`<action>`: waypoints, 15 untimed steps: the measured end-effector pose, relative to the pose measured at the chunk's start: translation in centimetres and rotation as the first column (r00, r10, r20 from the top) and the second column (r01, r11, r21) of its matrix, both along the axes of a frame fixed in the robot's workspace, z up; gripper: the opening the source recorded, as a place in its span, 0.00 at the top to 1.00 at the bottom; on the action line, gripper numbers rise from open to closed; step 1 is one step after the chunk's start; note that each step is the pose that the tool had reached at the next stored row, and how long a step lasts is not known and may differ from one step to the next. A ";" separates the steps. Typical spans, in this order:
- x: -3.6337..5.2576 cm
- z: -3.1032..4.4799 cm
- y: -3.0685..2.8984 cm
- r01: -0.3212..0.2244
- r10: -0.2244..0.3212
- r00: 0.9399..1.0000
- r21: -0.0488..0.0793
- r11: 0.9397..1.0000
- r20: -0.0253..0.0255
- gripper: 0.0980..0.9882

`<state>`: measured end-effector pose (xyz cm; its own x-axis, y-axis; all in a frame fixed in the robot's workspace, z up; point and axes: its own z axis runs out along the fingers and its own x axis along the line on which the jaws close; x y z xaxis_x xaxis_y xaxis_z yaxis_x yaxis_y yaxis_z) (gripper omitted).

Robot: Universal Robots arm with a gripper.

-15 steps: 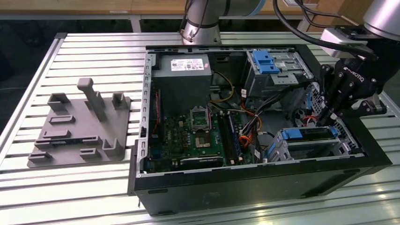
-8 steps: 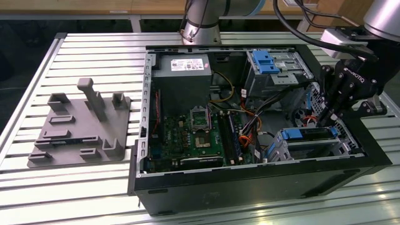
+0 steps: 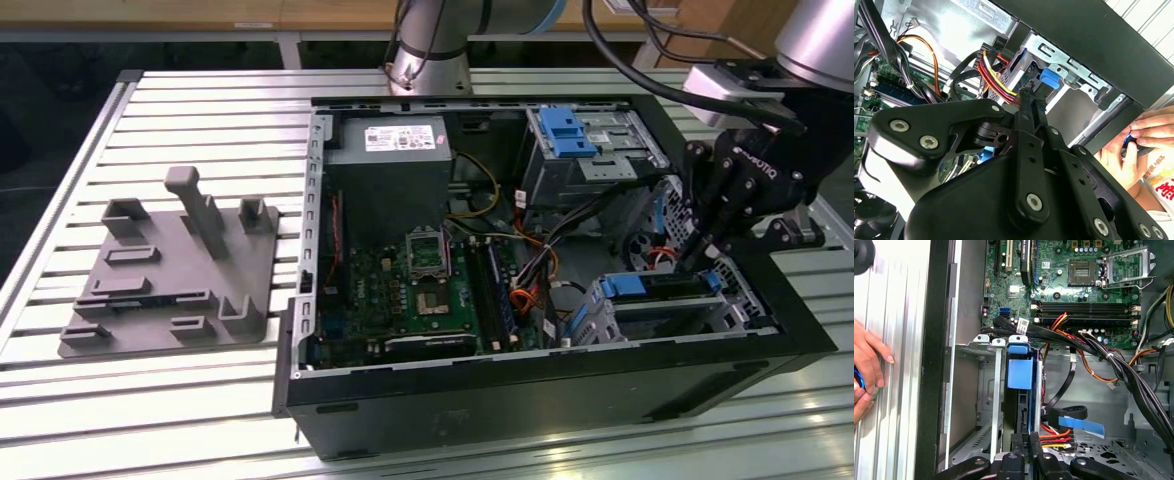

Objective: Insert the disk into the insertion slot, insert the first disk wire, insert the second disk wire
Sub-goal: 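Insert the first disk wire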

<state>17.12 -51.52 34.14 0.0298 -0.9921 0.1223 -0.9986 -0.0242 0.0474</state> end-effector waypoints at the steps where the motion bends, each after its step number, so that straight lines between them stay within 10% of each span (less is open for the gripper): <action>1: 0.00 -0.02 -0.01 0.000 0.000 1.000 0.000 1.000 0.000 0.93; 15: 0.03 -0.29 -0.09 0.001 -0.001 1.000 0.000 1.000 0.000 0.93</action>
<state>17.16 -51.61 33.84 0.0293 -0.9921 0.1222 -0.9986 -0.0236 0.0474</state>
